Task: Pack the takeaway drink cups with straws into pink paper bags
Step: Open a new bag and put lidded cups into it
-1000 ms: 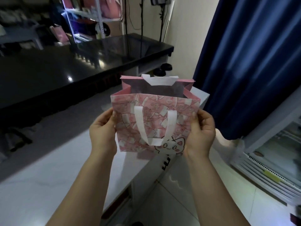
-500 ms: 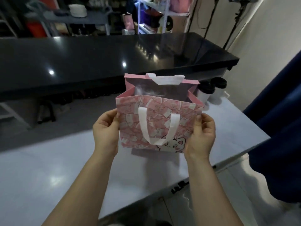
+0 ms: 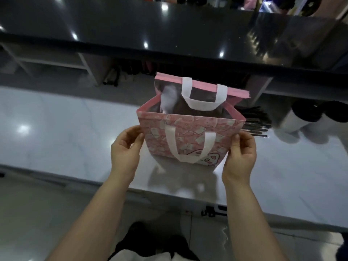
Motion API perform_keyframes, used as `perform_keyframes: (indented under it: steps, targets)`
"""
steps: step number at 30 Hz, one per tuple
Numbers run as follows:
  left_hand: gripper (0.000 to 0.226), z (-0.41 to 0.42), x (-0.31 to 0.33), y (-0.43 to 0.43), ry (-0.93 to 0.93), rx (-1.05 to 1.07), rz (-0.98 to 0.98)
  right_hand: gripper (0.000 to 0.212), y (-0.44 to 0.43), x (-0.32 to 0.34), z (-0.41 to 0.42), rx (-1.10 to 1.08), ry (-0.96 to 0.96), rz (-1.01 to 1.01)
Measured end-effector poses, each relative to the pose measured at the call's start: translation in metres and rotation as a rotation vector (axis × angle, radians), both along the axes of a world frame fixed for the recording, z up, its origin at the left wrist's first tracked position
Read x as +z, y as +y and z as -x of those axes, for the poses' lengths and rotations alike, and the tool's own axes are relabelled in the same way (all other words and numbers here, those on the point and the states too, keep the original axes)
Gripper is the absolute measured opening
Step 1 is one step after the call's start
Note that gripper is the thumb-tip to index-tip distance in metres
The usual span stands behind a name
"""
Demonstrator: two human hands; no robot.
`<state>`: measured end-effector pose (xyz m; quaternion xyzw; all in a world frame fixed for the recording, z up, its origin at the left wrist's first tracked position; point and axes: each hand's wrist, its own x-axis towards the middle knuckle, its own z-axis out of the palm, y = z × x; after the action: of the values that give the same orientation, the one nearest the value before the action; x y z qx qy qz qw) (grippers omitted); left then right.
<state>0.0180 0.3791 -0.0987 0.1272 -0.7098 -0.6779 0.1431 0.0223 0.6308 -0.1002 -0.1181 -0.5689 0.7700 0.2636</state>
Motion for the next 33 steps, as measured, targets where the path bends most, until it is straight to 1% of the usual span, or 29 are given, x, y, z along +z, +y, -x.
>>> perform_keyframes:
  steps: [2,5,8,12,15,17,20,23,25,26,30,33]
  targets:
    - [0.030,-0.005,0.001,-0.002,-0.019,-0.016,0.055,0.011,0.003,-0.001,-0.001,0.013,0.036,-0.045]
    - [0.038,-0.011,0.003,-0.003,-0.022,-0.054,0.102,0.024,0.007,0.003,-0.003,0.032,0.056,-0.110]
    - [0.040,-0.019,0.005,-0.004,-0.038,-0.074,0.154,0.030,0.010,0.004,-0.009,-0.010,-0.004,-0.184]
    - [0.038,-0.038,0.000,-0.005,-0.036,-0.135,0.257,0.031,0.008,-0.003,-0.035,-0.139,-0.088,-0.223]
    - [0.038,-0.057,-0.008,-0.006,-0.020,-0.238,0.382,0.031,-0.001,-0.011,-0.065,-0.203,-0.142,-0.230]
    - [0.038,-0.071,-0.013,-0.005,0.016,-0.324,0.506,0.030,-0.008,-0.015,-0.085,-0.191,-0.181,-0.255]
    - [0.042,-0.093,-0.022,-0.002,0.081,-0.451,0.741,0.026,-0.020,-0.019,-0.120,-0.056,-0.274,-0.422]
    - [0.047,-0.117,-0.032,0.008,0.091,-0.544,0.925,0.032,-0.029,-0.023,-0.157,0.110,-0.329,-0.676]
    - [0.049,-0.132,-0.037,0.017,0.093,-0.604,0.963,0.032,-0.029,-0.024,-0.179,0.154,-0.321,-0.877]
    - [0.049,-0.138,-0.038,0.023,0.098,-0.629,0.969,0.030,-0.027,-0.024,-0.190,0.160,-0.327,-0.944]
    - [0.051,-0.154,-0.030,0.054,0.132,-0.735,1.003,0.030,-0.008,-0.016,-0.230,0.131,-0.456,-1.076]
    - [0.048,-0.160,-0.019,0.082,0.215,-0.761,0.999,0.034,0.013,-0.008,-0.252,0.085,-0.535,-1.185]
